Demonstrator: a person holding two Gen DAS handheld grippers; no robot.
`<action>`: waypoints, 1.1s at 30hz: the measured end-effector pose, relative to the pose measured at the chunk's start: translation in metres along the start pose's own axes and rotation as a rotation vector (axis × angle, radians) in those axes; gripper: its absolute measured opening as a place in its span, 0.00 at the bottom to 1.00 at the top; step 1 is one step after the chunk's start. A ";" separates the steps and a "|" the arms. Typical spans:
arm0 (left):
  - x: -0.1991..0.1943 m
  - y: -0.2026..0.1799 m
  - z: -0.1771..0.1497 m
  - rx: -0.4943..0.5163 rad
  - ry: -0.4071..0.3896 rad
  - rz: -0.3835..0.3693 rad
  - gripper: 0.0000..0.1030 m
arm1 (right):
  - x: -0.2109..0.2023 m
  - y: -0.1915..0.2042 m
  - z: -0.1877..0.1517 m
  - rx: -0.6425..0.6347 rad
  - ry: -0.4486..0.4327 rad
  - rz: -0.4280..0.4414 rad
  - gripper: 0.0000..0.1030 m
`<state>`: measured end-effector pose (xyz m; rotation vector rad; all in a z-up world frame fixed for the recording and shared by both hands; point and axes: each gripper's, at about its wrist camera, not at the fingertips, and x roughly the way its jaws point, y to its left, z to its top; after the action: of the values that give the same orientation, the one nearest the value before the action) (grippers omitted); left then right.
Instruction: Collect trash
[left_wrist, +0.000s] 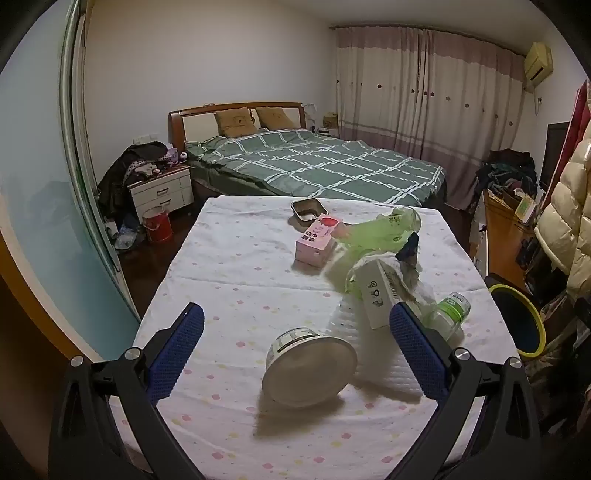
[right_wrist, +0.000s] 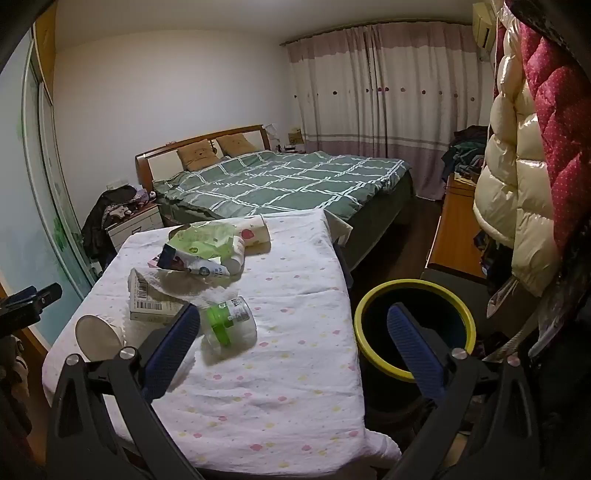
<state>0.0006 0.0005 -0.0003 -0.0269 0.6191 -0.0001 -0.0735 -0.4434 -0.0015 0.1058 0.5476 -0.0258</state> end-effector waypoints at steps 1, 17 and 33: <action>0.000 0.000 0.000 0.000 0.000 -0.002 0.96 | 0.000 0.000 0.000 0.001 -0.003 0.000 0.94; 0.004 -0.011 -0.003 0.031 0.004 -0.024 0.96 | 0.002 0.001 0.000 -0.002 -0.004 -0.002 0.94; 0.008 -0.014 -0.006 0.039 0.021 -0.027 0.96 | 0.006 -0.002 -0.002 0.002 -0.003 -0.011 0.94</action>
<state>0.0040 -0.0135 -0.0092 0.0022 0.6394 -0.0383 -0.0695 -0.4454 -0.0069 0.1047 0.5453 -0.0367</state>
